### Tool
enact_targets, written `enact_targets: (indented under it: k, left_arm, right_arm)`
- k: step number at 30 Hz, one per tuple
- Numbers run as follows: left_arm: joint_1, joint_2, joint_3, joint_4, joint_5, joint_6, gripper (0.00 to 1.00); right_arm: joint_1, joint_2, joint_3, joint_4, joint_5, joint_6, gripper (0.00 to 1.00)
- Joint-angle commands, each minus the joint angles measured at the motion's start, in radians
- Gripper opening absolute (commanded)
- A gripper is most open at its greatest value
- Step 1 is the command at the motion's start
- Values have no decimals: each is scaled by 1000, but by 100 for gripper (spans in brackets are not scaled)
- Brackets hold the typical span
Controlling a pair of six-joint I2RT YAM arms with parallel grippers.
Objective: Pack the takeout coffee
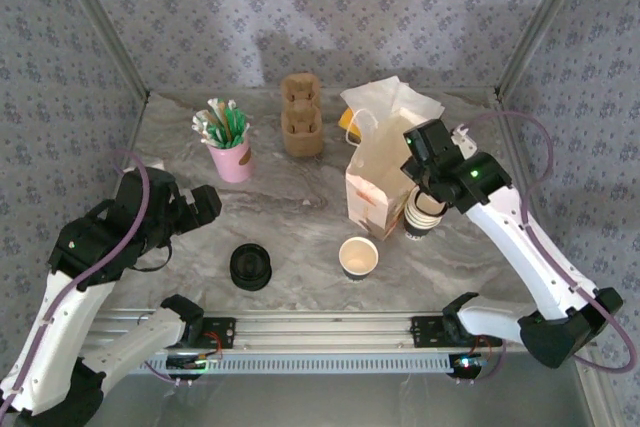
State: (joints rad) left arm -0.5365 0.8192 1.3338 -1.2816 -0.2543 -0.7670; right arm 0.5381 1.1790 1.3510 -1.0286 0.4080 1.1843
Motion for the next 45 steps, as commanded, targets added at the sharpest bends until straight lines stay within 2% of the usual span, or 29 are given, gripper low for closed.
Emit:
enact_targets:
  k: [1,4,7,9,12,17,20,22,27,30,32,33,37,42,45]
  left_arm:
    - [5,-5,-2,3,4,14,100]
    - [5,1,-4,5,5,16,100]
    - [4,2,-7,8,5,16,100]
    - [4,3,-11,11,7,16,100]
    - [5,5,-9,8,11,20,100]
    - [5,10,-2,4,13,23,99]
    - [5,15,7,-3,21,22,100]
    - [4,23,15,-16,36,19,100]
    - [5,84,57,-131,111,31,99]
    - [4,133,68,-223,186,55,97]
    - [3,154,56,-259,252,85,94]
    - [3,163,47,-281,270,98,93]
    - [-1,177,-4,-338,272,134,85]
    - [-9,199,-64,-371,240,137,81]
    - [-9,180,-61,-369,187,103,82]
  right_arm:
    - [-19,-37,-36,18,54,87,0]
    - [-36,-51,-59,33,52,106,0]
    - [-45,-50,-60,41,46,105,7]
    - [-50,-48,-59,44,38,104,19]
    - [-56,-46,-46,48,24,78,33]
    - [-61,-35,30,7,15,4,49]
    - [-61,-50,86,-47,55,-22,61]
    - [-61,-76,111,-45,82,-100,68]
    - [-51,-137,177,-45,62,-267,70]
    - [-18,-142,231,-40,-16,-424,68]
    - [35,-133,272,-51,-61,-504,66]
    - [93,-125,293,-58,-69,-545,65]
    - [397,-56,360,-103,-18,-651,61]
    - [658,101,351,-215,-16,-599,54]
    - [734,193,281,-221,-62,-565,51]
